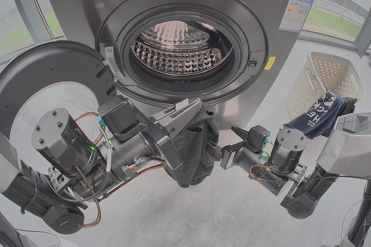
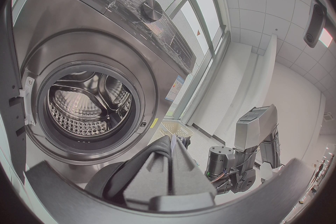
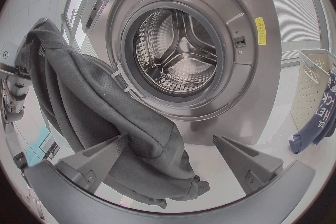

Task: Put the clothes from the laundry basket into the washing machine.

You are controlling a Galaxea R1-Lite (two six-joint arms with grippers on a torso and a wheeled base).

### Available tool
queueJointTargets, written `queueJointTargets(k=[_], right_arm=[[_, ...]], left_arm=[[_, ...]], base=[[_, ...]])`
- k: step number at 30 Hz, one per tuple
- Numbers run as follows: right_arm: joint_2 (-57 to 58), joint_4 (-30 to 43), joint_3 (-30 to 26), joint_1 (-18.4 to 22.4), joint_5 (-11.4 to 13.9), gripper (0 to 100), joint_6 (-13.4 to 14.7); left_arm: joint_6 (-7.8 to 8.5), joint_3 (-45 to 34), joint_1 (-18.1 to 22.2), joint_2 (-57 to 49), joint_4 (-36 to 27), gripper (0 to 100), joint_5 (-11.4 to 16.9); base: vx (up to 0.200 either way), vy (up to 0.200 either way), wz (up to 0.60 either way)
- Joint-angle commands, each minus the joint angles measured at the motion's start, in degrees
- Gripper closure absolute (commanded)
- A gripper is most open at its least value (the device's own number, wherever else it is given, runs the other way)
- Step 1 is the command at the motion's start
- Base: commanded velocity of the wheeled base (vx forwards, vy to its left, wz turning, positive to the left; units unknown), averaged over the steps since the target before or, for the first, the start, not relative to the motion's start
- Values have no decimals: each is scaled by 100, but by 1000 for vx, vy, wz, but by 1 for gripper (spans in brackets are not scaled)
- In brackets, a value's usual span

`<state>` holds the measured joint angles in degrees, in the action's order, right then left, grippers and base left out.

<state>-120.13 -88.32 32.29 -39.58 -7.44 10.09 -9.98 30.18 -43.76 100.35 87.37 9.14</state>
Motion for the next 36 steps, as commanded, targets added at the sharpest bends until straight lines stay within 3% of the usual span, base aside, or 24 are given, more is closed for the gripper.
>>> queueJointTargets(k=[1,7,8,18,27,34,36], right_arm=[[-64,-1,102,-23,-3,0,-7],[-64,-1,198,-32,32,0,45],[-64,-1,216,-41,32,100,63],[306,8,128,30,67,100,37],[1659,324,-487,355,93,100,1],[2257,412,-637,284,190,100,10],[2362,456,-698,293,331,100,10]], left_arm=[[-4,-21,-1,2,17,100,0],[-4,-39,-1,2,17,100,0],[-4,-48,-1,2,17,100,0],[-21,-92,96,90,-27,100,0],[-21,14,228,318,-97,100,-176],[-30,154,228,538,-97,100,-176],[-30,190,219,547,-106,100,-167]], base=[[0,0,0],[0,0,0],[0,0,0],[0,0,0],[0,0,0],[0,0,0],[0,0,0]])
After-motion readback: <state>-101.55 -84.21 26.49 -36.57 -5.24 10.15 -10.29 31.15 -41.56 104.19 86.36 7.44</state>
